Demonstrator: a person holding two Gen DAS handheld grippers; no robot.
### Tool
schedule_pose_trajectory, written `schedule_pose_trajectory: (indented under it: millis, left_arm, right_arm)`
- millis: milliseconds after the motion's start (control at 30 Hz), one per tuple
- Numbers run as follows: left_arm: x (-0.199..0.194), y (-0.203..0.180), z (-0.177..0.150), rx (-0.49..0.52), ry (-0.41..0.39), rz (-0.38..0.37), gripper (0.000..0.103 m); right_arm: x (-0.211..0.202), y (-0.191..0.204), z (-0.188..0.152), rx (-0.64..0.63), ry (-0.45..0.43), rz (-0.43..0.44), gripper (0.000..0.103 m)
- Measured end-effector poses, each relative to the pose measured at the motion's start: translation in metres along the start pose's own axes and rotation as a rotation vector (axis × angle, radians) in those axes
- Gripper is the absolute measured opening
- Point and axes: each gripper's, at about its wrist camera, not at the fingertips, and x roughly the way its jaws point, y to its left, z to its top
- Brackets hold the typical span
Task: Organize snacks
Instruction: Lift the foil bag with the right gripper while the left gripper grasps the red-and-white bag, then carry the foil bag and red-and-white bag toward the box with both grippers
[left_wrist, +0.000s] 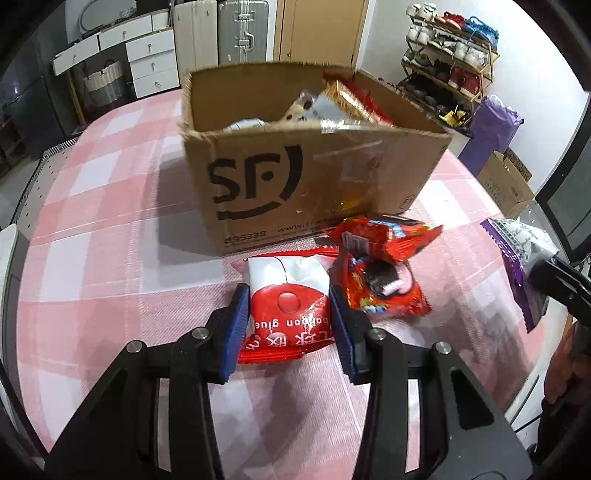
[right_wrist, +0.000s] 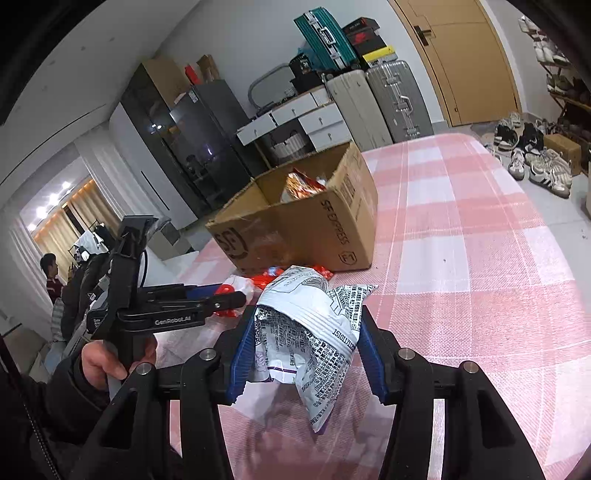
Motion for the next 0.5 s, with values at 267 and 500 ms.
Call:
schedule_pose_trajectory:
  millis: [267, 500]
  left_arm:
    - [-0.073, -0.018, -0.024, 0.007, -0.099, -0.016, 0.04]
    - [-0.12, -0.036, -0.027, 0.027, -0.144, 0.011, 0.04]
  right_arm:
    - [-0.035, 0.02, 0.006, -0.027, -0.07, 0.008, 0.052]
    - [-0.058, 0.041, 0.008, -0.056, -0.095, 0.016, 0.052]
